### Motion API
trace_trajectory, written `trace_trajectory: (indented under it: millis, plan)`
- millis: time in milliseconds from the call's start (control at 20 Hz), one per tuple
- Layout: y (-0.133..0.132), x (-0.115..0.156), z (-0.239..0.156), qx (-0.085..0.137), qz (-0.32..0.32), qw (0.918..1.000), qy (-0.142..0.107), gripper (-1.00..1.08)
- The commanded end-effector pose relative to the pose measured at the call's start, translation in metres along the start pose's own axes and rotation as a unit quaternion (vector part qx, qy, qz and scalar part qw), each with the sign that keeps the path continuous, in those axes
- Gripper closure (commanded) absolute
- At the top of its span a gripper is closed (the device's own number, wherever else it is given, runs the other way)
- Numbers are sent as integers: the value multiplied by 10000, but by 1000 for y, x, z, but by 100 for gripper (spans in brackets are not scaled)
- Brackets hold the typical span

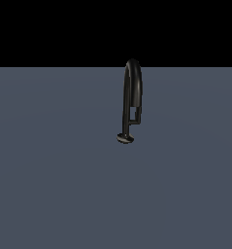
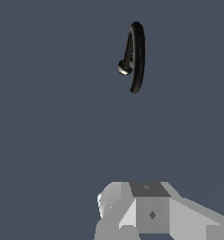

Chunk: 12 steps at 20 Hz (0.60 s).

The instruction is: Turn on the faucet by rotating a designated handle.

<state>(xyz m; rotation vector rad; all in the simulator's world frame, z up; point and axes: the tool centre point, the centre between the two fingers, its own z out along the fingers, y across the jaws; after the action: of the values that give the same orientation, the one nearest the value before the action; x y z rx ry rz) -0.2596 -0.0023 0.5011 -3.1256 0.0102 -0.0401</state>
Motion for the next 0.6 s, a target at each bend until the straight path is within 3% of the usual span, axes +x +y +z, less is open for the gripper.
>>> trace_trajectory:
  millis: [0, 550]
  plan:
    - [0, 0, 0, 0, 0, 10000, 0, 108]
    - [-1, 17, 2, 161, 181, 9995, -184, 108]
